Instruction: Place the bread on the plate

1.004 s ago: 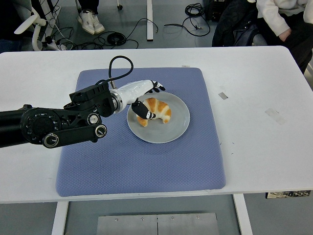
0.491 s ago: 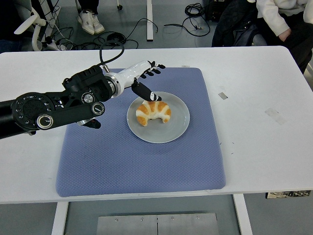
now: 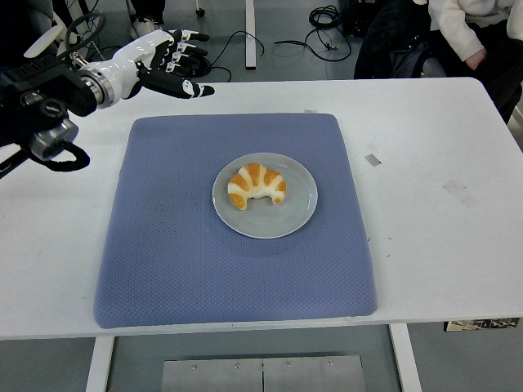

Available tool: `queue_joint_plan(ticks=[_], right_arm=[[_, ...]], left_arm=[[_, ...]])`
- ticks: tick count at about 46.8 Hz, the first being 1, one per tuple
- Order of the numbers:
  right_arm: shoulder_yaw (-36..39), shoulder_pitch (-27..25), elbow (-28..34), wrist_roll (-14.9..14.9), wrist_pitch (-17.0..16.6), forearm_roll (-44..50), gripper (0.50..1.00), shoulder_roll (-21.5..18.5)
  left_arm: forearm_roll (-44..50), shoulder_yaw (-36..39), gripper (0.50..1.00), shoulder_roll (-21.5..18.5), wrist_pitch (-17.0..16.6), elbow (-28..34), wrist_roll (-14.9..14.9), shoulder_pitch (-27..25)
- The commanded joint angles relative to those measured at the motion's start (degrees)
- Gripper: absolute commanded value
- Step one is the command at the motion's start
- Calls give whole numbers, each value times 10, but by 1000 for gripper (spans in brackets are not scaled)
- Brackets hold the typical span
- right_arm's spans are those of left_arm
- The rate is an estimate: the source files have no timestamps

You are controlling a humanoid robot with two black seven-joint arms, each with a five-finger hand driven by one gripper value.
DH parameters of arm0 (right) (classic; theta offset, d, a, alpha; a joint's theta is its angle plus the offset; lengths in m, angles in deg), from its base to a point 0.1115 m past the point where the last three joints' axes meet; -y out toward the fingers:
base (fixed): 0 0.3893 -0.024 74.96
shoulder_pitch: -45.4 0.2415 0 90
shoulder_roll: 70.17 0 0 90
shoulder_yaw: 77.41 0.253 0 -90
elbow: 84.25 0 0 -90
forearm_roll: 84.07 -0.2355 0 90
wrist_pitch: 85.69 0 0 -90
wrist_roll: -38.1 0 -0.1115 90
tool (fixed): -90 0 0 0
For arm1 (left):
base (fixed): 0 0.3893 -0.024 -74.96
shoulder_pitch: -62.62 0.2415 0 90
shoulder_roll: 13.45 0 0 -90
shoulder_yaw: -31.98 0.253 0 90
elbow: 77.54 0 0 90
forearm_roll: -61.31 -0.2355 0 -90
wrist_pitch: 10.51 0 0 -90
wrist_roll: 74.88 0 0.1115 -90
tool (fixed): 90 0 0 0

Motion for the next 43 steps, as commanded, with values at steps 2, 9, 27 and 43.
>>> queue_joint_plan(ticks=[2, 9, 27, 43], right_arm=[[0, 0, 0, 0, 0, 0, 1000, 0], [0, 0, 0, 0, 0, 0, 1000, 0], [0, 0, 0, 0, 0, 0, 1000, 0], [-1, 3, -7, 0, -1, 0, 1000, 0]], left_arm=[[37, -51, 827, 0, 48, -47, 26, 21], [40, -94, 827, 1, 91, -98, 42, 50], [33, -136, 824, -7, 114, -105, 95, 105], [35, -140, 825, -24, 114, -105, 100, 105]])
